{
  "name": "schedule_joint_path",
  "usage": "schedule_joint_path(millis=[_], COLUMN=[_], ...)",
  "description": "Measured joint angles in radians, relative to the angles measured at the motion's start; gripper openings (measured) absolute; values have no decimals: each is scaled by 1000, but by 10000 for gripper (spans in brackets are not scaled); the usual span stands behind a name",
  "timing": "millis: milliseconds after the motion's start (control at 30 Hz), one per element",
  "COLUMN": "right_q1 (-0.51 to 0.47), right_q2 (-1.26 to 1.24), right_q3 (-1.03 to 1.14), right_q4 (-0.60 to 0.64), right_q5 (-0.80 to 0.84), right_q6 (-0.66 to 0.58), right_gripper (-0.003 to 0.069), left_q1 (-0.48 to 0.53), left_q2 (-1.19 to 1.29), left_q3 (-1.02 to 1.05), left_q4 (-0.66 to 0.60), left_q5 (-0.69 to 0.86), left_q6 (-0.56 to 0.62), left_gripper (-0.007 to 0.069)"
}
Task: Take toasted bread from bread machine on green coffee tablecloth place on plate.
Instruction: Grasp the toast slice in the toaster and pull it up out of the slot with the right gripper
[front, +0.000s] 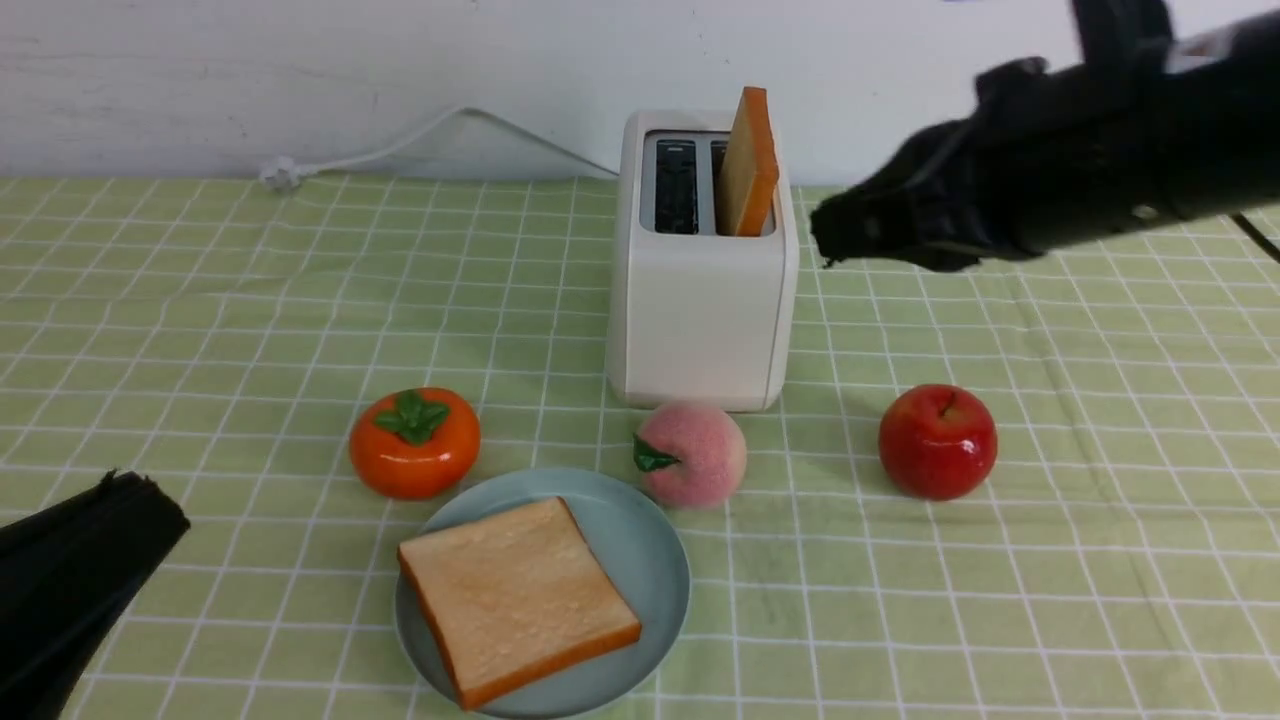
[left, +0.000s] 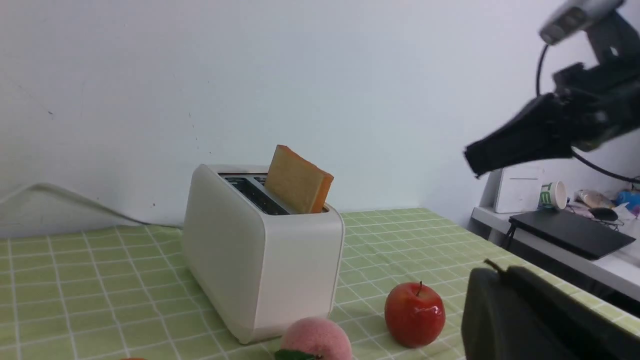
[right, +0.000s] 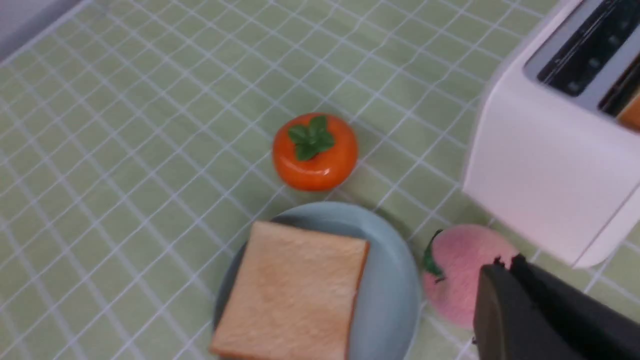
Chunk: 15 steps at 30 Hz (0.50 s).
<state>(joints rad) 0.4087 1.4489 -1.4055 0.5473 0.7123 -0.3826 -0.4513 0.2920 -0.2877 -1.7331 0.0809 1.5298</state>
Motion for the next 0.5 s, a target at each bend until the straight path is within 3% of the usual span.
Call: schedule_joint_path(millis=[133, 200, 300, 500], right_q1=[-4, -14, -27, -29], right_q2=[125, 198, 296, 454], right_q3=[-99, -151, -219, -303], right_q4=[-137, -201, -264, -275], right_q5=[-107, -163, -222, -309], right_q6=[140, 208, 270, 325], right_gripper=[78, 144, 287, 549], left_q1=[0, 0, 0, 0], left_q2=[0, 0, 0, 0], left_q3=[0, 0, 0, 0], left_q4=[0, 0, 0, 0], left_q5=[-7, -9, -9, -10], left_q6=[39, 46, 47, 50], left_gripper=[-13, -13, -13, -13])
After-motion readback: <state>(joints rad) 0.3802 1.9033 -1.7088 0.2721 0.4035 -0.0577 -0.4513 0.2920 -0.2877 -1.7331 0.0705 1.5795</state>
